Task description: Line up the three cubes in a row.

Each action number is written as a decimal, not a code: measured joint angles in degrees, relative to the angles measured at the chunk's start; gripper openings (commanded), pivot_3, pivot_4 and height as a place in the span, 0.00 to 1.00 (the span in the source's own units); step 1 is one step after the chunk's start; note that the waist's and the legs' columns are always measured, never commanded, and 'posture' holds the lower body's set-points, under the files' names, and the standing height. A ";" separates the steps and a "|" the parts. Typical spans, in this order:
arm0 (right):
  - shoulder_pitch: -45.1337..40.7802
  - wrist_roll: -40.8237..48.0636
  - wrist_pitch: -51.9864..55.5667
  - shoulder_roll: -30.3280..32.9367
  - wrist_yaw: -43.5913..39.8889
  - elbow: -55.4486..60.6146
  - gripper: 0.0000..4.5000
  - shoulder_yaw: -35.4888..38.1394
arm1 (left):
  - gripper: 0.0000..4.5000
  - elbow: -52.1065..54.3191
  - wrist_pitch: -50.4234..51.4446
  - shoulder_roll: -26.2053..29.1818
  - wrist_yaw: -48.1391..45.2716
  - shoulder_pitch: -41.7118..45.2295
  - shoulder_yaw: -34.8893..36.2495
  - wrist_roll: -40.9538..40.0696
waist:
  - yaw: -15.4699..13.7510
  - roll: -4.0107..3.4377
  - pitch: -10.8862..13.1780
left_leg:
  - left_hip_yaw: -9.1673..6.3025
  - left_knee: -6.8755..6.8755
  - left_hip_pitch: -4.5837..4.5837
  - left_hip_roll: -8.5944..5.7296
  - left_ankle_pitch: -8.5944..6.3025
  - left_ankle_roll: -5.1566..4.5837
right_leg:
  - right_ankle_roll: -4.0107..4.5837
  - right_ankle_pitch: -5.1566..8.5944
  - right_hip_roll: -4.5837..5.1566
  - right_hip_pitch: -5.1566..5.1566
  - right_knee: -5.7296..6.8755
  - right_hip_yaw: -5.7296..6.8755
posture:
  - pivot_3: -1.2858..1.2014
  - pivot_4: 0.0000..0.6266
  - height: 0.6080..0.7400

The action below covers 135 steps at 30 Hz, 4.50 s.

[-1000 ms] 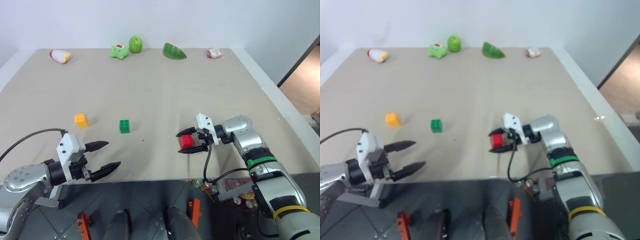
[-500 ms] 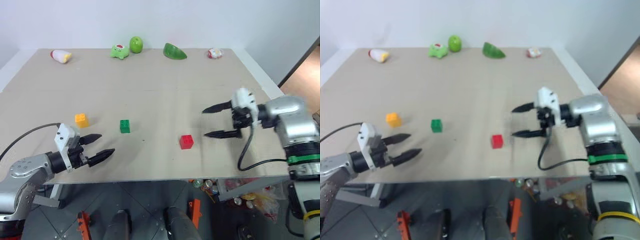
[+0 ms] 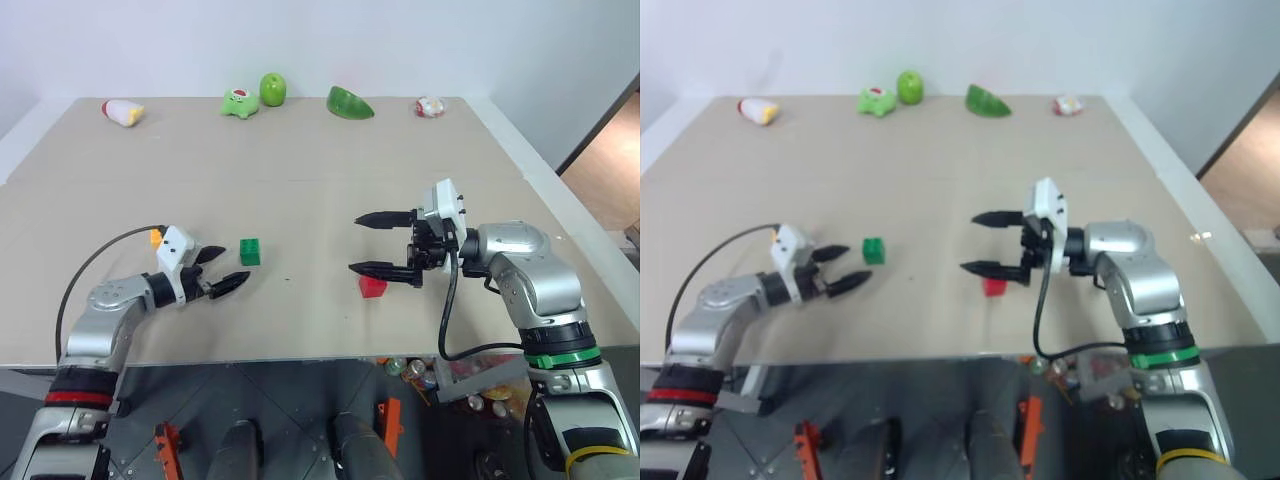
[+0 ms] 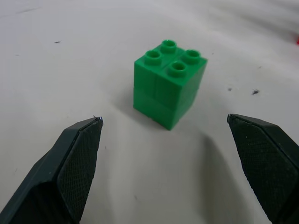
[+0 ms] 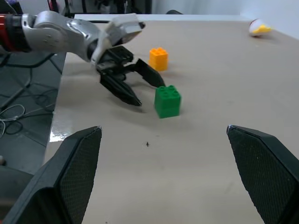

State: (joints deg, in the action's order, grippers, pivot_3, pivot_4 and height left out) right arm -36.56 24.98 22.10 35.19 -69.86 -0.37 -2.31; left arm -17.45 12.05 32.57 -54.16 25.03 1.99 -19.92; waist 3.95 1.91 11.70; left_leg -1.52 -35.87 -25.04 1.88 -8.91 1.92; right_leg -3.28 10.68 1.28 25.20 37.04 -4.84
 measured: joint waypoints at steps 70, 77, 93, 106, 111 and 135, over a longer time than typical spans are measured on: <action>12.68 3.26 4.23 13.65 0.08 2.38 1.00 6.99 | 0.31 -15.65 -10.28 -17.14 -16.78 14.91 -13.54 8.83 | 0.30 -0.01 0.00 | -0.12 -0.34 -0.01 -0.17 0.07 -0.12 | -0.18 -0.01 0.01 -0.16 0.01 -0.13 | 0.52 0.24 0.95; 11.00 2.77 3.84 13.32 0.07 1.00 1.00 6.83 | 0.31 -15.61 -10.36 -15.49 -17.50 14.89 -13.44 8.82 | 0.30 -0.02 0.00 | -0.11 -0.34 -0.02 -0.16 0.07 -0.12 | -0.18 -0.02 0.01 -0.16 0.01 -0.13 | 0.52 0.24 0.95; 9.18 1.68 3.43 12.70 0.31 -0.10 1.00 6.65 | 0.90 -14.50 -14.78 -14.34 -16.26 13.60 -14.53 11.98 | 0.47 -0.03 -0.01 | -0.12 -0.34 0.13 -0.15 0.07 -0.12 | -0.15 -0.04 -0.01 -0.21 0.01 -0.14 | 0.52 0.24 0.95; 6.20 1.95 3.20 12.13 0.07 0.14 1.00 6.41 | 0.90 4.36 -4.96 7.78 -13.81 -5.05 -0.52 5.62 | 2.24 -0.03 0.02 | -0.13 0.43 0.83 0.19 0.06 -0.12 | 0.44 -0.29 -0.81 0.01 0.04 -0.90 | 0.52 0.24 0.95; -1.72 1.42 4.76 3.30 5.07 1.20 1.00 2.26 | 0.90 19.46 4.42 8.73 -8.75 -15.70 9.22 -3.46 | 2.12 0.07 0.06 | -0.03 0.41 0.73 0.25 0.06 -0.10 | 0.44 -0.28 -0.79 0.04 -0.05 -0.92 | 0.52 0.24 0.95; -9.61 -2.73 5.24 -12.93 11.02 -1.88 1.00 -8.62 | 0.90 13.77 7.24 0.85 17.57 -19.26 24.43 -7.57 | 1.57 0.17 0.00 | 0.18 0.43 0.44 0.71 0.01 -0.03 | 0.65 -0.23 -0.88 0.19 -0.09 -0.43 | 0.52 0.24 0.95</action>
State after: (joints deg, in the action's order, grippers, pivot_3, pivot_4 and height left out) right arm -46.17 22.25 27.34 22.26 -58.84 -2.24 -10.93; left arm -3.68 19.29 33.41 -36.59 5.77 26.42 -27.49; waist 5.52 2.08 11.70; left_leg -1.34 -35.45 -24.60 2.60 -8.90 1.89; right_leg -2.63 10.45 0.41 25.39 36.94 -5.28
